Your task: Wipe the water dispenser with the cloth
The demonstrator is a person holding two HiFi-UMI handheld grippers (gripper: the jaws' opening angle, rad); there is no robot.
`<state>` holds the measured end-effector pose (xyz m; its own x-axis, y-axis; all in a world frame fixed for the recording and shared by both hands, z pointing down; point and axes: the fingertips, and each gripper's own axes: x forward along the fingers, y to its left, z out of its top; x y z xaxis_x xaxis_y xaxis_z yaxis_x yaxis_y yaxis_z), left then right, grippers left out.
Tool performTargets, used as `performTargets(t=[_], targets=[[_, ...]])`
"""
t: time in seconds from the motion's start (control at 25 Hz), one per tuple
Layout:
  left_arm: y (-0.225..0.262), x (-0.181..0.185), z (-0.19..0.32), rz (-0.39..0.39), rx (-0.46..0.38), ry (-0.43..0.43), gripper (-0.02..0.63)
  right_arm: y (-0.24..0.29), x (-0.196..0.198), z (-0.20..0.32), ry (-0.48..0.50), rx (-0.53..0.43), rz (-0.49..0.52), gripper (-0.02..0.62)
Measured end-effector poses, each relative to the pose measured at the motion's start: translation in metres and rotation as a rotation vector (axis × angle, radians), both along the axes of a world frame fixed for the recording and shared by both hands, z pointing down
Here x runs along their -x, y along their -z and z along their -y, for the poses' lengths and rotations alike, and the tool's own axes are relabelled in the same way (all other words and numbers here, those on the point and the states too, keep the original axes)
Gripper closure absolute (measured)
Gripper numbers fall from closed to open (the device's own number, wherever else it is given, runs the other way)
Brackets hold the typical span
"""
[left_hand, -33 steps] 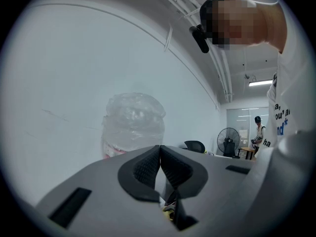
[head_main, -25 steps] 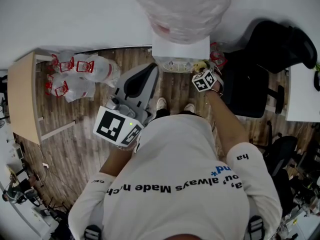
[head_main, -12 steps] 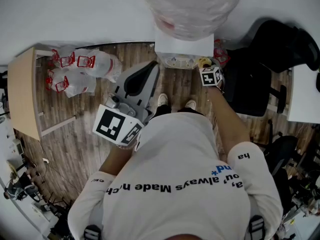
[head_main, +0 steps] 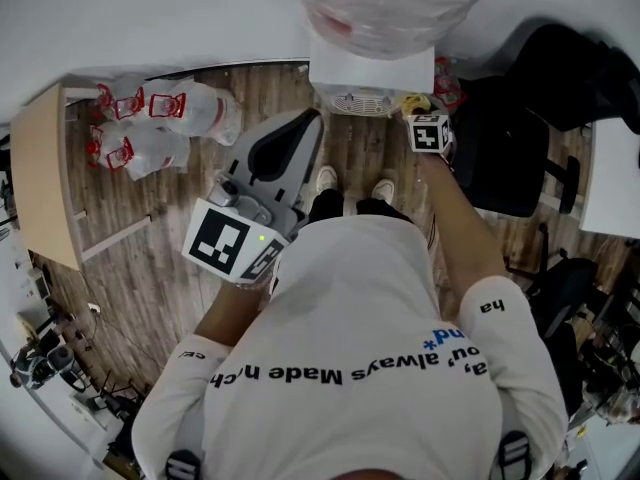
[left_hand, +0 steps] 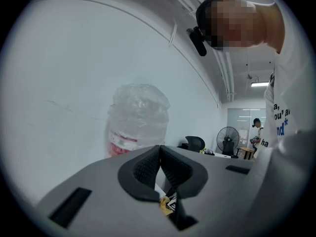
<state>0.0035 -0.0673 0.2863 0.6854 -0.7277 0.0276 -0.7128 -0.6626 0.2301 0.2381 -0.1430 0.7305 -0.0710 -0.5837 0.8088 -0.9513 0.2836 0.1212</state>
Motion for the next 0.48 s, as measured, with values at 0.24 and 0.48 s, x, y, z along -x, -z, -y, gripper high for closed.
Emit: performTargets(t=[0.24,0.48], targets=[[-0.007,0.001,0.004,0.007,-0.01,-0.017,0.588,-0.007,-0.002,0.0,-0.023,0.008,0.012,0.532],[-0.021,0.004,0.006,0.015,-0.003,-0.021,0.588,-0.013,-0.002,0.0,-0.043,0.016,0.018,0.532]])
